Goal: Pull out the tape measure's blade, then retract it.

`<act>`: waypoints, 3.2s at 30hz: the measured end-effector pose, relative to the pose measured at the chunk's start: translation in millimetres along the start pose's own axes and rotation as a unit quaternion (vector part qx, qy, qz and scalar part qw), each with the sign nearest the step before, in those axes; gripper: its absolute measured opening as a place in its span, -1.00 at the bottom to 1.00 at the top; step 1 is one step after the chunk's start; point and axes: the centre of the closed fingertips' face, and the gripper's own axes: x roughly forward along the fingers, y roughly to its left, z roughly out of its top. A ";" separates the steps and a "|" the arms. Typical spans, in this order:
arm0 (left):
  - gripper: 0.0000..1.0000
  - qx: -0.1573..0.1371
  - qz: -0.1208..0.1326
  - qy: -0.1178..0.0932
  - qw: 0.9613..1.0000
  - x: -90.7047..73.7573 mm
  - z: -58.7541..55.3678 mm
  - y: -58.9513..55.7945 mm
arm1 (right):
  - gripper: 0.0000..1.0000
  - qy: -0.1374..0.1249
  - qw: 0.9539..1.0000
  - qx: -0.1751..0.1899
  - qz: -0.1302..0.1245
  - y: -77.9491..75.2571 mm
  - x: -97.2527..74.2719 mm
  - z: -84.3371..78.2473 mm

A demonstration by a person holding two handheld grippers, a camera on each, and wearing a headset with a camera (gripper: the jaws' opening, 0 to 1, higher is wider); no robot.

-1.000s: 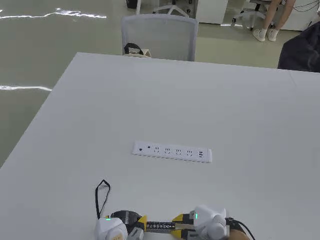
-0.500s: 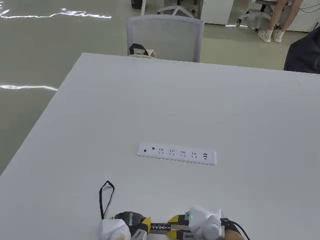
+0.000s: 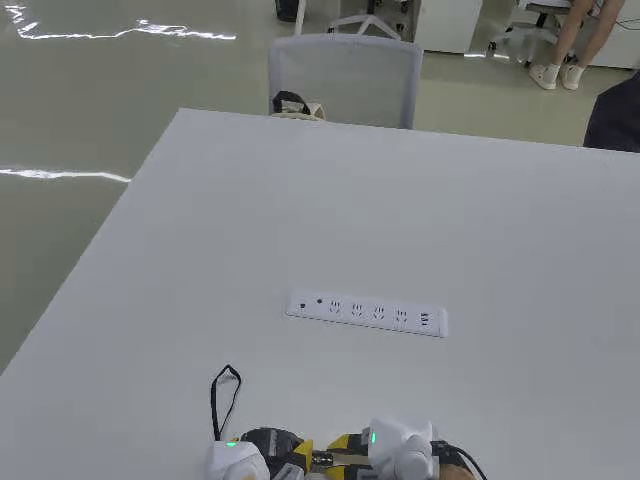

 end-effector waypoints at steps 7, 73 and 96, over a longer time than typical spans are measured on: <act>0.28 -0.004 -0.007 0.003 1.000 0.1 -0.5 0.8 | -0.75 -0.001 1.000 -0.007 0.006 -0.2 7.0 5.4; 0.62 0.140 -0.134 0.044 0.980 -23.4 -3.7 -9.4 | -0.14 0.013 0.998 0.028 -0.052 17.2 -22.2 15.4; 0.93 0.257 -0.220 0.014 0.941 -104.8 17.6 2.8 | 0.49 -0.030 0.961 0.175 -0.211 54.2 -119.9 13.6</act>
